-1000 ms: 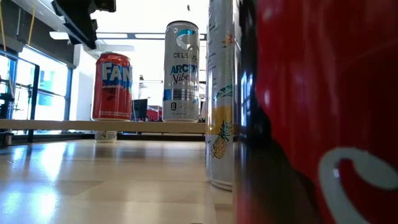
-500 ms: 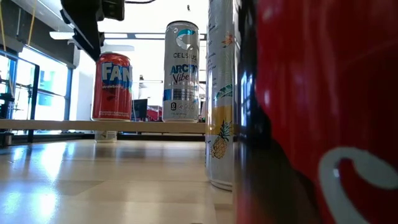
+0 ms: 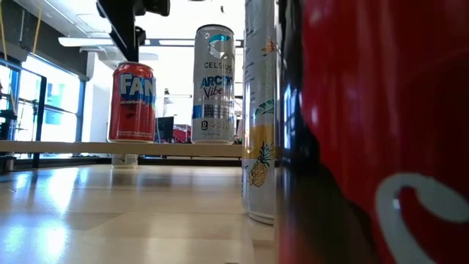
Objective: Place canned beverage on shelf
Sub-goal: Adjust the red soda can on the shelf
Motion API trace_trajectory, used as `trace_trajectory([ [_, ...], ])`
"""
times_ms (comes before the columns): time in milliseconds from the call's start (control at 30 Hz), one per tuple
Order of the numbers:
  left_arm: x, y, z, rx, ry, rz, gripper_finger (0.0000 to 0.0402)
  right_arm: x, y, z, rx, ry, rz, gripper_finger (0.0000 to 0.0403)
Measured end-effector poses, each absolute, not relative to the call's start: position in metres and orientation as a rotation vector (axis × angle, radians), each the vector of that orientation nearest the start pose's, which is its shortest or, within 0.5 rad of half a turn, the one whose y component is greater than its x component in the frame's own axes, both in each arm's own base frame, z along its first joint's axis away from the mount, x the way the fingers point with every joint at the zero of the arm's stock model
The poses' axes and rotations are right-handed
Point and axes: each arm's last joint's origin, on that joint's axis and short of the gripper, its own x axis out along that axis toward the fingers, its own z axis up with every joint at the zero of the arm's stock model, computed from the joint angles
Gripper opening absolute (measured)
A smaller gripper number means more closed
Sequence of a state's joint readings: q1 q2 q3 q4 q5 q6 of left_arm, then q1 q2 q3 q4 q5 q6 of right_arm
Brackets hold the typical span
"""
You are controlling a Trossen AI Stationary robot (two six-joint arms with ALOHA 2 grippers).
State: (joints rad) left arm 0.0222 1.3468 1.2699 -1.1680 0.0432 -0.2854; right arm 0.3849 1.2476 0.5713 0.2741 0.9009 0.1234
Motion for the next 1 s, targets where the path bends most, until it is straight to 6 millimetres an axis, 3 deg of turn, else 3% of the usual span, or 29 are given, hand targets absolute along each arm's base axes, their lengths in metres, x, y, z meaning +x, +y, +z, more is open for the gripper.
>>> trace_trajectory([
  [300,0.26,0.021,0.304,-0.338,1.337,0.174,0.0251,0.234,0.07,0.214,-0.124,0.293,-0.527,0.0393],
  [567,0.263,0.027,0.301,-0.345,1.356,0.167,0.0251,0.234,0.07,0.214,-0.125,0.293,-0.527,0.0393],
  [833,0.263,0.02,0.323,-0.359,1.313,0.168,0.0251,0.234,0.07,0.214,-0.125,0.293,-0.528,0.0393],
  [1000,0.26,0.019,0.323,-0.351,1.349,0.187,0.0251,0.234,0.07,0.214,-0.125,0.293,-0.528,0.0393],
])
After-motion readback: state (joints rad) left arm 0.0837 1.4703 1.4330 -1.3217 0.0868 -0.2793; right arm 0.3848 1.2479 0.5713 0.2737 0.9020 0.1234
